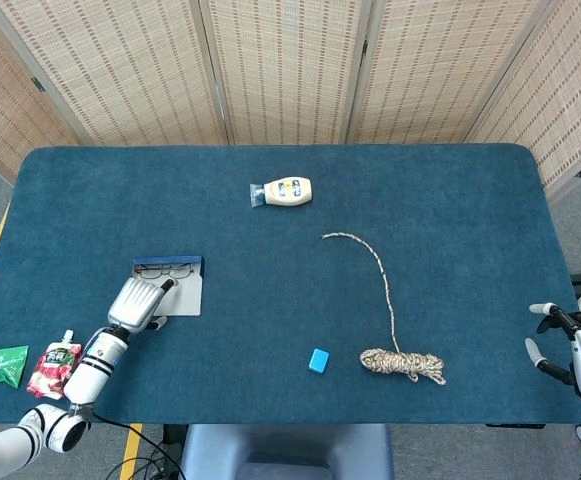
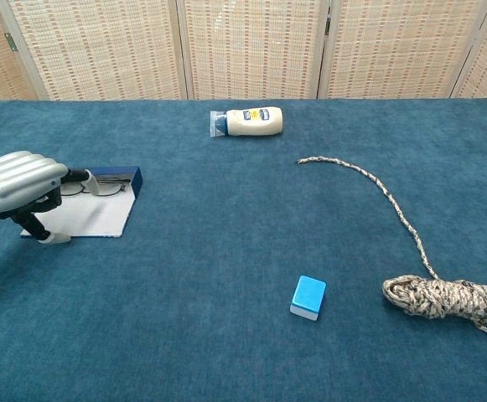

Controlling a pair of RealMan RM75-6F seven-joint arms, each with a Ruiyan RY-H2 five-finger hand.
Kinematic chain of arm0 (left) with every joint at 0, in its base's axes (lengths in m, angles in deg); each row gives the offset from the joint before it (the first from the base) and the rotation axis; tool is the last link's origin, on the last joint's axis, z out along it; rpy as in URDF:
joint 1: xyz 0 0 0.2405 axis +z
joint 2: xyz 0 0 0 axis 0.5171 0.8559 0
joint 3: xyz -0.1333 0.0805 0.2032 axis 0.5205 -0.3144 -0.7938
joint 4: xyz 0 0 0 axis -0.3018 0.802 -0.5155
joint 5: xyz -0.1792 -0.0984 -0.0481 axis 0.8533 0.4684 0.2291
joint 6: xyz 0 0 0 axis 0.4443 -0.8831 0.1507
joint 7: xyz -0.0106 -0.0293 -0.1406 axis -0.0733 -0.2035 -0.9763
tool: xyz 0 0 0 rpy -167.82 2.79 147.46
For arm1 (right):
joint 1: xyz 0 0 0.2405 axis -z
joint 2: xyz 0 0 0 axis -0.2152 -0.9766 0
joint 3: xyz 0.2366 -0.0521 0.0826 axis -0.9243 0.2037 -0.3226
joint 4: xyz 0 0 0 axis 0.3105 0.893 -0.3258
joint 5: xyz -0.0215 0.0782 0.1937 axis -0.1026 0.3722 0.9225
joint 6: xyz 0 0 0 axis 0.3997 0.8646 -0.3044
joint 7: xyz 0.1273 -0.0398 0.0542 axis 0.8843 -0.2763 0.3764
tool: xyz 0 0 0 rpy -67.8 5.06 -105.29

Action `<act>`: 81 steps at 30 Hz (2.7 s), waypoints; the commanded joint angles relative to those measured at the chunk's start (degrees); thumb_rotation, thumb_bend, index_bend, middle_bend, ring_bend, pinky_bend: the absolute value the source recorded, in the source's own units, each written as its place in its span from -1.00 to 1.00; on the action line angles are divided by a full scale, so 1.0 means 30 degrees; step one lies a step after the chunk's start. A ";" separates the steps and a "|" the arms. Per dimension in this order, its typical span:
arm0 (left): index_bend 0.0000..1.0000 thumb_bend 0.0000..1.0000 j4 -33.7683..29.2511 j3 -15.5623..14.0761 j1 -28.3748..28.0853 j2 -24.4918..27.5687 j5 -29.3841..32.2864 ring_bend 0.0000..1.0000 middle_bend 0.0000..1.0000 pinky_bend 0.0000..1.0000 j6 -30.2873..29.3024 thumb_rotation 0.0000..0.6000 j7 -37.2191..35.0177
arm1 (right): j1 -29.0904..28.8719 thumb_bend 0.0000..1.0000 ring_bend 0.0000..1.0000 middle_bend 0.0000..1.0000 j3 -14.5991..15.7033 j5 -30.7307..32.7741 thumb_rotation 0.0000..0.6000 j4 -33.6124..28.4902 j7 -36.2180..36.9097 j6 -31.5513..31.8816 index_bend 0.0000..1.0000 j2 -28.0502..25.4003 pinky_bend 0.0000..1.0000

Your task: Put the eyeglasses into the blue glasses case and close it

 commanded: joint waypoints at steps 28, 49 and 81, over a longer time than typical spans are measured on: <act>-0.38 -0.51 0.1504 0.0862 0.0188 -0.0766 -0.0113 1.00 1.00 1.00 0.0500 1.00 -0.0329 | 0.0101 -0.33 -0.07 0.06 0.0007 0.0030 1.00 -0.0006 -0.0018 0.0116 -0.34 -0.0031 -0.37; -0.31 -0.49 0.2666 0.2051 -0.0412 -0.1031 -0.0636 1.00 1.00 1.00 -0.0613 1.00 -0.1781 | 0.0211 -0.33 -0.07 0.07 -0.0010 0.0036 1.00 -0.0190 -0.0140 0.0282 -0.34 -0.0160 -0.37; 0.28 -0.08 0.5524 0.1592 -0.0935 -0.2515 -0.1200 1.00 1.00 1.00 -0.0010 1.00 -0.3460 | 0.0185 -0.33 -0.05 0.08 -0.0069 0.0114 1.00 0.0151 0.0063 0.0175 -0.33 0.0056 -0.37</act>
